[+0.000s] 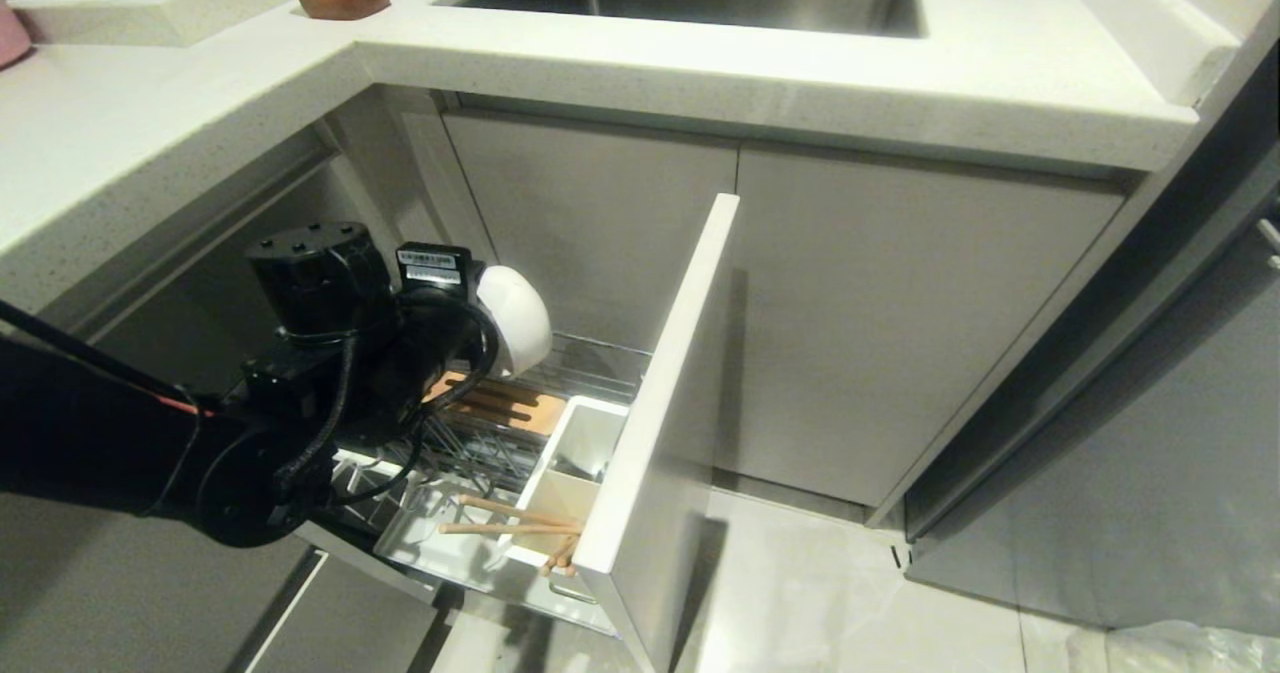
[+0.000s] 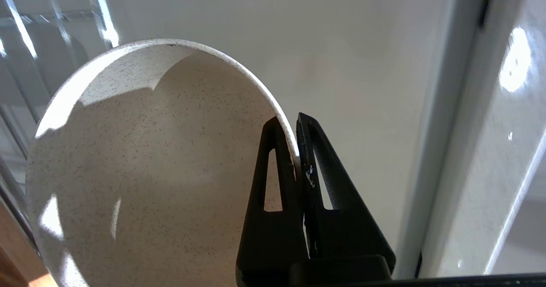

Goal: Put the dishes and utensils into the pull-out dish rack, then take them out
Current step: Pick up the bowl and place it in the cupboard

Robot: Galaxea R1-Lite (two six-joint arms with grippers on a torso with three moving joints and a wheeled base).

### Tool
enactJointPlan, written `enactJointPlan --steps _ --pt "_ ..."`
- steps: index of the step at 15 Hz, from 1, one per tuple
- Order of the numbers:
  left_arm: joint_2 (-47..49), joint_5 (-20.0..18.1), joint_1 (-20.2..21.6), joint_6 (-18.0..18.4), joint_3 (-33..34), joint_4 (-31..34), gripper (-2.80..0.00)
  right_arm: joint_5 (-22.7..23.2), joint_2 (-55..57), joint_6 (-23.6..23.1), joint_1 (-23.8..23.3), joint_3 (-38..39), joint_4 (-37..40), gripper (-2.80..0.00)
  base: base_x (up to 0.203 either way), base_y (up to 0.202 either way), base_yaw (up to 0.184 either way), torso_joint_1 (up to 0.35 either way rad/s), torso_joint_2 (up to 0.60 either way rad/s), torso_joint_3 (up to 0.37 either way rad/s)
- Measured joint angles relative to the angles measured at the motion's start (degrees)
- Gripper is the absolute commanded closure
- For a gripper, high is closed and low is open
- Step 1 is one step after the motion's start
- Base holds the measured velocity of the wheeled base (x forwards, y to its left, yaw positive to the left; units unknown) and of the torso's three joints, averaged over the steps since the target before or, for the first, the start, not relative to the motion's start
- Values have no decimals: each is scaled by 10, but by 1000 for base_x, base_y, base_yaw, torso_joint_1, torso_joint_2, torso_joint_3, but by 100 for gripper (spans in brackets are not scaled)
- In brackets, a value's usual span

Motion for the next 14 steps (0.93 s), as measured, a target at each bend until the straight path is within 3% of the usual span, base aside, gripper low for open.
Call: enactJointPlan --steps 14 --pt "63 -4 17 -40 -22 -21 0 0 0 0 0 0 0 0 0 0 0 0 0 0"
